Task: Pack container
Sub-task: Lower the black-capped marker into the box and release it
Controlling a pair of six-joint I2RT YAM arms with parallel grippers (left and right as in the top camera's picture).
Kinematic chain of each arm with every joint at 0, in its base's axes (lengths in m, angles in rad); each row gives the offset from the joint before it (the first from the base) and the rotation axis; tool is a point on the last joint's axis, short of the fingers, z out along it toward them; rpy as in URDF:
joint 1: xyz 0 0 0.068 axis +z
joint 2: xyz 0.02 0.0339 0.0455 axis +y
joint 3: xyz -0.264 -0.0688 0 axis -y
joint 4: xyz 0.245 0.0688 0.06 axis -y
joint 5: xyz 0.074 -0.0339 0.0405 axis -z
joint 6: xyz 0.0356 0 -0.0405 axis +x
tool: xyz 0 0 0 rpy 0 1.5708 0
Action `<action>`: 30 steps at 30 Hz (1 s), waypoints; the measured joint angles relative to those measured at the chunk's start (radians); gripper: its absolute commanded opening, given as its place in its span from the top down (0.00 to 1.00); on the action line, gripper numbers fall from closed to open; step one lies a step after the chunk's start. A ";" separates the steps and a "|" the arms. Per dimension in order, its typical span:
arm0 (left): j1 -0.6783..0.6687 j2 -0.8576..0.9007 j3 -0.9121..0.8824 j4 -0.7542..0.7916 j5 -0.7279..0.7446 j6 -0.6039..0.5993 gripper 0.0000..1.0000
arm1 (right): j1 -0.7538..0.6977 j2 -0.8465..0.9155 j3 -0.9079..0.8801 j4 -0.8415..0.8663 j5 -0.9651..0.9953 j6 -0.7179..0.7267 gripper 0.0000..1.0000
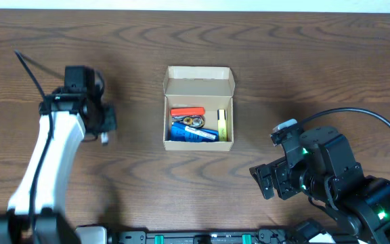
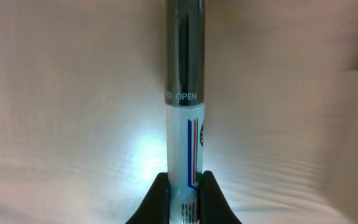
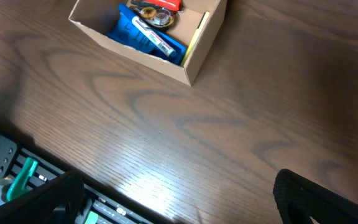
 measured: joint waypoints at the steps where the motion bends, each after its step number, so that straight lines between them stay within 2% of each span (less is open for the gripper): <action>1: -0.034 -0.032 0.021 0.004 0.021 0.035 0.95 | 0.000 0.000 0.000 0.000 0.000 0.000 0.01; 4: -0.195 -0.125 0.068 0.038 0.077 0.222 0.95 | 0.000 0.000 0.000 0.000 0.000 0.000 0.01; 7: -0.391 -0.168 0.079 0.052 0.105 0.482 0.95 | 0.000 0.000 0.000 0.000 0.000 0.000 0.01; 10: -0.497 -0.148 0.079 0.071 0.118 0.661 0.94 | 0.000 0.000 0.000 0.000 0.000 0.000 0.01; 13: -0.564 -0.093 0.079 0.120 0.122 0.788 0.94 | 0.000 0.000 0.000 0.000 0.000 0.000 0.01; 23: -0.583 0.161 0.079 0.166 0.122 1.022 0.95 | 0.000 0.000 0.000 0.000 0.000 0.000 0.01; 30: -0.583 0.231 0.079 0.173 0.070 1.077 0.94 | 0.000 0.000 0.000 0.000 0.000 0.000 0.01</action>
